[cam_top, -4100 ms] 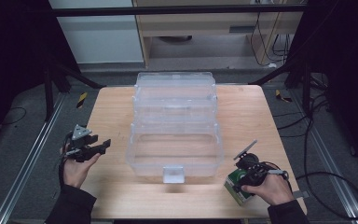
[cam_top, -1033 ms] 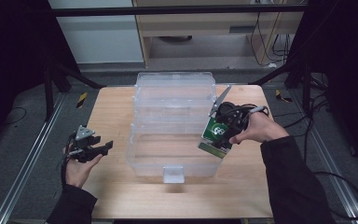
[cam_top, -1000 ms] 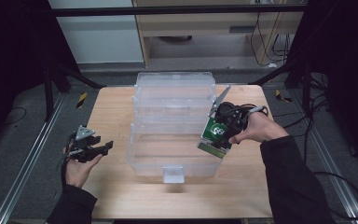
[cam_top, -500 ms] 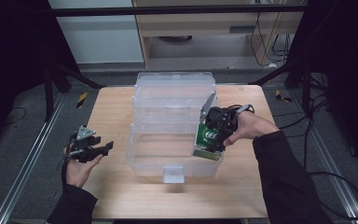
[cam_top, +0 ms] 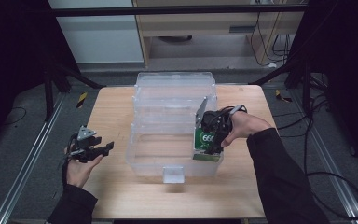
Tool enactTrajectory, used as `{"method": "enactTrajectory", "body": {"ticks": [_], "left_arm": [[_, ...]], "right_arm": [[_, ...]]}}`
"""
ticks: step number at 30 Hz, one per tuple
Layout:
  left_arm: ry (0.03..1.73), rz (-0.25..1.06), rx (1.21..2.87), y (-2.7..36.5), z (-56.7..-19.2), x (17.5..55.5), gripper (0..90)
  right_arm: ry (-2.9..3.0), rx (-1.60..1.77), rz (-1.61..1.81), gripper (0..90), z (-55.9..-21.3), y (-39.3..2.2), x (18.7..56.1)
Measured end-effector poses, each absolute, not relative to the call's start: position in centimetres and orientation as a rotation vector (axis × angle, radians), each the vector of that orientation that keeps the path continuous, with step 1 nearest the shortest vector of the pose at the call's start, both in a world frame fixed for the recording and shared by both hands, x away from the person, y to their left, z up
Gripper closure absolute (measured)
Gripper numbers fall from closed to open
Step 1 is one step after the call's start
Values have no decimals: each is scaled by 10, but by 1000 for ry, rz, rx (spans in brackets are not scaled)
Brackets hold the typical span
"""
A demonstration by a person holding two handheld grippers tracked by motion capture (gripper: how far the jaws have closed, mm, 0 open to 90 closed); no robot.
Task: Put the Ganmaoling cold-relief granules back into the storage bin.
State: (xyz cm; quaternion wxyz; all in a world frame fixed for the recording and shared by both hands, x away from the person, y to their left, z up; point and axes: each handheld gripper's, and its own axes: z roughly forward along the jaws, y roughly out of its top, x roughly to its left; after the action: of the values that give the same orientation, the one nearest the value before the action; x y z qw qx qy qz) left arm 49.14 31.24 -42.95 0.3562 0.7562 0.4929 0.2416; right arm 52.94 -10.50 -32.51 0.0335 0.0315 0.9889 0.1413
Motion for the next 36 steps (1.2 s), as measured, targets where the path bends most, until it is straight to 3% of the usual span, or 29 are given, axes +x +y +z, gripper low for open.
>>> {"method": "enactTrajectory", "body": {"ticks": [36], "left_arm": [[1268, 620, 1976, 310, -433, 493, 401]], "right_arm": [[3034, 38, 333, 175, -346, -100, 534]]}}
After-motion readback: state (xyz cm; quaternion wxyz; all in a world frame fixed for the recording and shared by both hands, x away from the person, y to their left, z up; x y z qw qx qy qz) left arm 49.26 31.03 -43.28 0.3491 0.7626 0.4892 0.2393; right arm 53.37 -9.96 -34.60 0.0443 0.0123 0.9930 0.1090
